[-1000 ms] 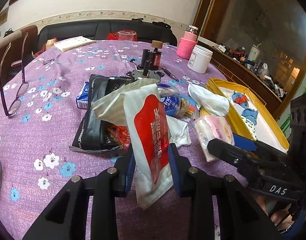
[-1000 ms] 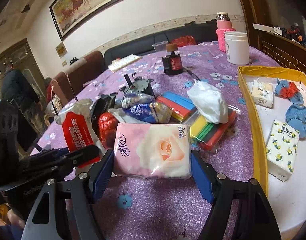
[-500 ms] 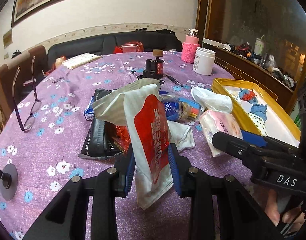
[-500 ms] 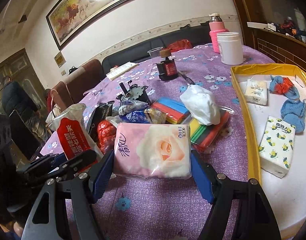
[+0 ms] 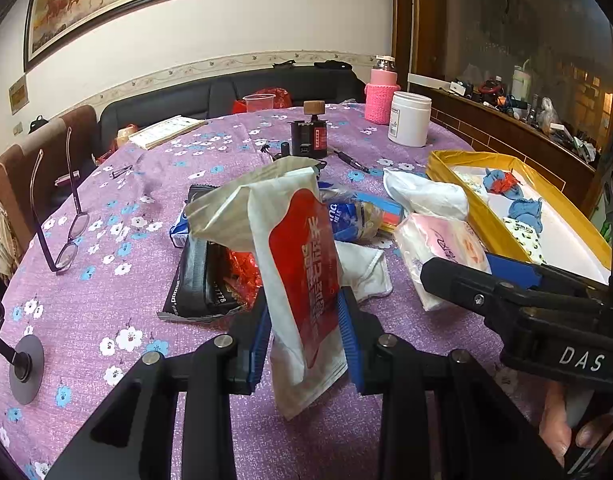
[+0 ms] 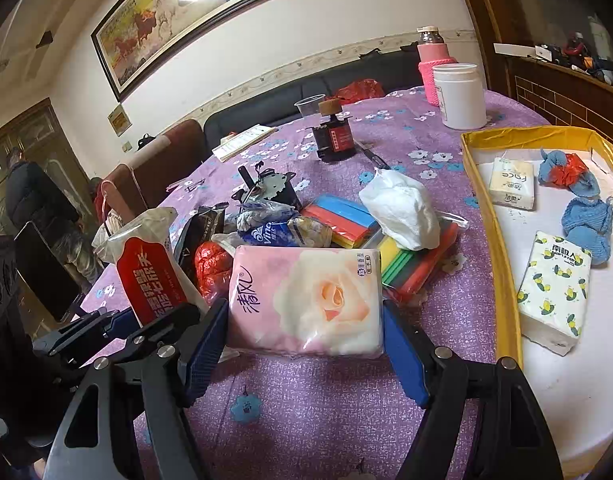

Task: Organize soft objects
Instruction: 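Grasp the pink rose-printed tissue pack with the right tool and lift it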

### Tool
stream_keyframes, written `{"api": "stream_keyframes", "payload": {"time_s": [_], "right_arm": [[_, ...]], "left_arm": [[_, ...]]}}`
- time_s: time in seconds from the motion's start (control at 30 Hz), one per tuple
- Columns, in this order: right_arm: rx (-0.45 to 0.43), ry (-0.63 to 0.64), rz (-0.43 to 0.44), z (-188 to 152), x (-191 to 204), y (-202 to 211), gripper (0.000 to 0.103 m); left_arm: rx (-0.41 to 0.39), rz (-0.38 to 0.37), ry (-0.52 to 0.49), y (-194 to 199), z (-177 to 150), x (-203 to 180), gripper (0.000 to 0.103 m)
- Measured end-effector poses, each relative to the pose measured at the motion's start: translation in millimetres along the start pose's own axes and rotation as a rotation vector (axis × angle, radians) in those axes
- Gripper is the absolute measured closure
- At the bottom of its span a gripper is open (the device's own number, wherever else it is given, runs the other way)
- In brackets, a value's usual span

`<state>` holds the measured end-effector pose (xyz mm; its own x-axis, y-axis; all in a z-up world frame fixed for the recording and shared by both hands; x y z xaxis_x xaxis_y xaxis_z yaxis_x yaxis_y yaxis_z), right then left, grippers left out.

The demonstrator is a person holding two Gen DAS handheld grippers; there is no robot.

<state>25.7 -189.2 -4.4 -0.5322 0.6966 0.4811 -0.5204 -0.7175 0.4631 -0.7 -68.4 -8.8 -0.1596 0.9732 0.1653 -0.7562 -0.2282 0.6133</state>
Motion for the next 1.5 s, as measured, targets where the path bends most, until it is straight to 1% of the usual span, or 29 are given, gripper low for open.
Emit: {"api": "stream_keyframes", "payload": {"time_s": [0.33, 0.67, 0.87, 1.0, 1.5], "right_arm": [[-0.005, -0.001, -0.010, 1, -1, 3, 0.024], [-0.056, -0.001, 0.005, 4, -1, 16, 0.024], [-0.085, 0.020, -0.029, 9, -5, 24, 0.024], [-0.067, -0.005, -0.018, 7, -10, 20, 0.024], [-0.073, -0.015, -0.012, 7, -13, 19, 0.024]], "left_arm": [[-0.009, -0.017, 0.009, 3, 1, -1, 0.072], [-0.017, -0.030, 0.012, 5, 1, -1, 0.072], [-0.018, -0.032, 0.012, 6, 1, 0, 0.072], [-0.018, -0.031, 0.012, 6, 0, 0, 0.072], [-0.020, -0.031, 0.015, 6, 1, 1, 0.072]]}}
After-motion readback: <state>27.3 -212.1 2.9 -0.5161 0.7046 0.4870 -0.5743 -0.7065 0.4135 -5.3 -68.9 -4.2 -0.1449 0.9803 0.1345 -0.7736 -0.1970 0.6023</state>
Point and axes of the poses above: each gripper's, at about its wrist camera, not at the fingertips, and y roughly against the way its jaws point, x to its left, z to its top, the point moved 8 cm from there along -y, roughly the way its jaws point, and after that the axes turned 15 degrees about z, right-handed, at the moved point
